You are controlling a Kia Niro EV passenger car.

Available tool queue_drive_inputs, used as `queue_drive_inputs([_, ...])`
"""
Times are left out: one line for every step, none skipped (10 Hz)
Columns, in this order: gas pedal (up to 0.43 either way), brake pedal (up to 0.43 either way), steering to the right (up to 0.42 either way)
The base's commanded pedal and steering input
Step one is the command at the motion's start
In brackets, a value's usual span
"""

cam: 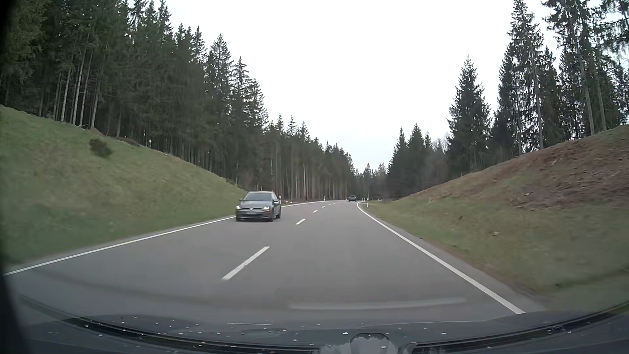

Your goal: Follow the waypoints while adhering to traffic rules and regulations

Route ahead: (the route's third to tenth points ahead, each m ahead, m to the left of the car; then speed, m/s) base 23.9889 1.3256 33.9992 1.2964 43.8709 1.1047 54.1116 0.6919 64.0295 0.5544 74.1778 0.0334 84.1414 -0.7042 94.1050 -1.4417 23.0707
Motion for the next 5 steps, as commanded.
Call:
queue_drive_inputs([0.177,0.0,0.001])
queue_drive_inputs([0.177,0.0,0.001])
queue_drive_inputs([0.169,0.0,0.001])
queue_drive_inputs([0.169,0.0,0.001])
queue_drive_inputs([0.169,0.0,0.001])
